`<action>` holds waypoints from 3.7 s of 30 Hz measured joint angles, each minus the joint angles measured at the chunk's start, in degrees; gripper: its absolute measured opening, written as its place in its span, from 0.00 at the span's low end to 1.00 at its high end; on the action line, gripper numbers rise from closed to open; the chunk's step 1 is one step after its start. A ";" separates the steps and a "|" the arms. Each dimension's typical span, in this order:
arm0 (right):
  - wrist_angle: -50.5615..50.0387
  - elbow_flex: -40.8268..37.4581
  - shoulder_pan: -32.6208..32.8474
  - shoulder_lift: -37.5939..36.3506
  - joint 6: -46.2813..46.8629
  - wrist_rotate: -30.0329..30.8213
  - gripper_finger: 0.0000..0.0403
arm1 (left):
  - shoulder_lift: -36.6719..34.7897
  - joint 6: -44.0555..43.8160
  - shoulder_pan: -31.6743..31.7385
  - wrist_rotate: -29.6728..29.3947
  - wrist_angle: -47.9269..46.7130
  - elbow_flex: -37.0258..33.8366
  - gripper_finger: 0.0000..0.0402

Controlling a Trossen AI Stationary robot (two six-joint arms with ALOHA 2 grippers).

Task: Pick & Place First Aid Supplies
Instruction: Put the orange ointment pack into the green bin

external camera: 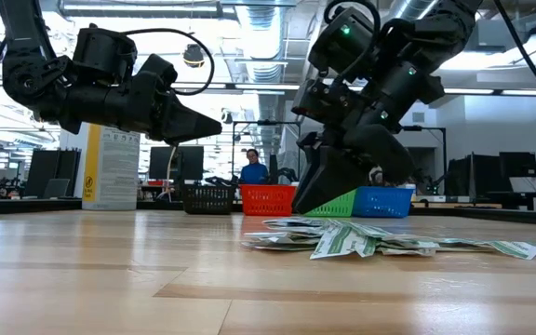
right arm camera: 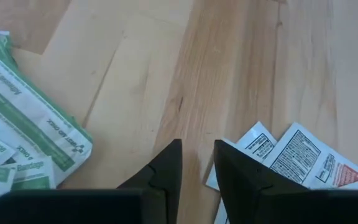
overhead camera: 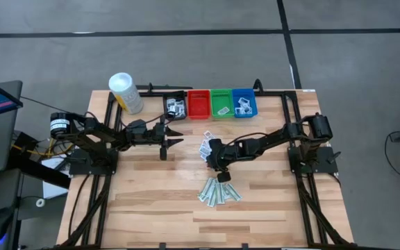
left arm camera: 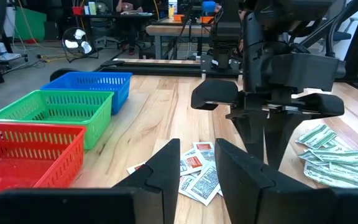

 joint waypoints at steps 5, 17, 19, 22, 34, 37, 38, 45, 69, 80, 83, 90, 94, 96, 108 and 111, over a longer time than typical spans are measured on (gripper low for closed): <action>0.00 0.00 -0.02 0.00 0.00 0.00 0.29 | 0.00 0.00 0.00 -0.01 0.00 0.00 0.25; -0.31 0.00 -0.09 0.02 -0.44 2.95 0.46 | 0.00 0.00 -0.01 0.00 0.00 0.00 0.25; -0.33 0.00 -0.18 0.04 -0.46 3.24 0.46 | 0.00 0.00 0.01 0.01 0.00 0.00 0.25; -0.35 0.00 -0.53 0.04 -0.46 3.19 0.44 | 0.00 -0.02 -0.01 0.00 0.00 0.00 0.25; -0.68 -0.04 -0.46 0.05 -0.46 3.02 0.42 | 0.00 -0.02 0.01 0.01 -0.02 0.00 0.25; 0.38 -0.01 -0.46 1.88 -0.46 2.99 0.42 | 0.00 -0.04 -0.01 -0.01 -0.02 0.00 0.25; 0.53 -0.15 -0.46 2.45 -0.44 2.94 0.42 | 0.00 -0.02 0.01 0.01 -0.02 0.00 0.25; 4.93 0.17 -0.33 7.90 0.09 2.99 0.41 | 0.00 -0.24 -0.06 -0.01 -0.02 0.02 0.25; 4.53 0.05 -0.37 7.96 1.05 2.93 0.24 | 0.00 -0.22 -0.06 0.01 -0.02 0.02 0.25; 4.52 0.02 -0.44 7.96 3.43 2.91 0.15 | 0.00 -0.20 -0.06 0.00 -0.02 0.02 0.25; 4.52 0.02 -0.44 7.96 3.47 2.87 0.12 | 0.00 -0.20 -0.06 -0.01 -0.02 0.02 0.25; 4.50 0.02 -0.42 7.96 4.55 2.82 0.01 | 0.00 -0.20 -0.06 -0.01 -0.02 0.02 0.25; 4.52 0.00 -0.42 7.96 5.18 2.92 0.01 | 0.00 -0.20 -0.06 0.01 -0.02 0.02 0.25; 4.53 0.00 -0.42 7.96 5.40 3.08 0.00 | 0.00 -0.20 -0.06 0.01 -0.04 0.02 0.25; 0.52 -0.11 0.48 3.38 5.14 4.45 0.00 | 0.00 -0.18 -0.06 -0.01 -0.04 0.02 0.25; -2.63 -0.25 0.79 1.69 5.42 5.62 0.02 | 0.00 -0.18 -0.08 0.01 -0.04 0.00 0.25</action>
